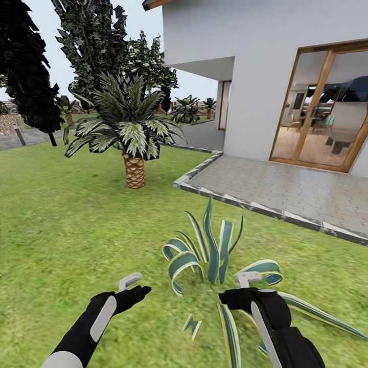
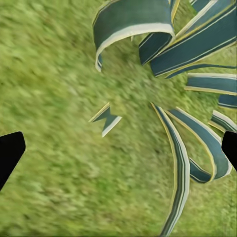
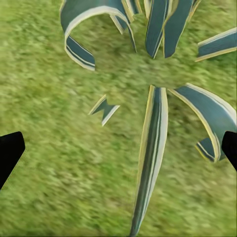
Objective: Take the three Easter eggs out of the wicker basket on the lawn in the garden, then place them on the lawn next to a single tree (choose any tree) so that all three eggs are next to the same tree and none are left in the basket.
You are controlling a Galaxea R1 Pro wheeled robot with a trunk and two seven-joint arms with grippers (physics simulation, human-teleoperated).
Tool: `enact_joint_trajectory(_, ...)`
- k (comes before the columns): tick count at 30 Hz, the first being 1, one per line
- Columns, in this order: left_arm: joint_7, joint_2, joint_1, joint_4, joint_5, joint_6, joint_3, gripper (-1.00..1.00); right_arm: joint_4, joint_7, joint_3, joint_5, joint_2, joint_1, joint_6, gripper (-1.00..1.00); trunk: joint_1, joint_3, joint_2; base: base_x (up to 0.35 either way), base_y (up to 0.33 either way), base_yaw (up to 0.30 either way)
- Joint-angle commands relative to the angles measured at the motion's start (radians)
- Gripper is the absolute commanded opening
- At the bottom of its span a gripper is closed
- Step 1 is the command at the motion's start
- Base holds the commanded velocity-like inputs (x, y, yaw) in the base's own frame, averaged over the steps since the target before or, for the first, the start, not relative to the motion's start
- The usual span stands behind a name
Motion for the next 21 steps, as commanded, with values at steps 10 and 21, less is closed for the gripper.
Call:
enact_joint_trajectory(10, 0.001, 0.0, 0.0, -0.001, 0.005, 0.003, -0.001, 1.0, 0.0, 0.002, 0.001, -0.002, -0.001, -0.001, 0.005, 1.0, 0.0, -0.001, -0.001, 0.0, 0.278, 0.0)
enact_joint_trajectory(21, 0.001, 0.004, 0.0, -0.001, 0.005, 0.003, 0.0, 1.0, -0.001, 0.001, 0.002, -0.001, 0.003, -0.001, 0.005, 1.0, 0.0, -0.001, -0.001, 0.0, 0.257, 0.0)
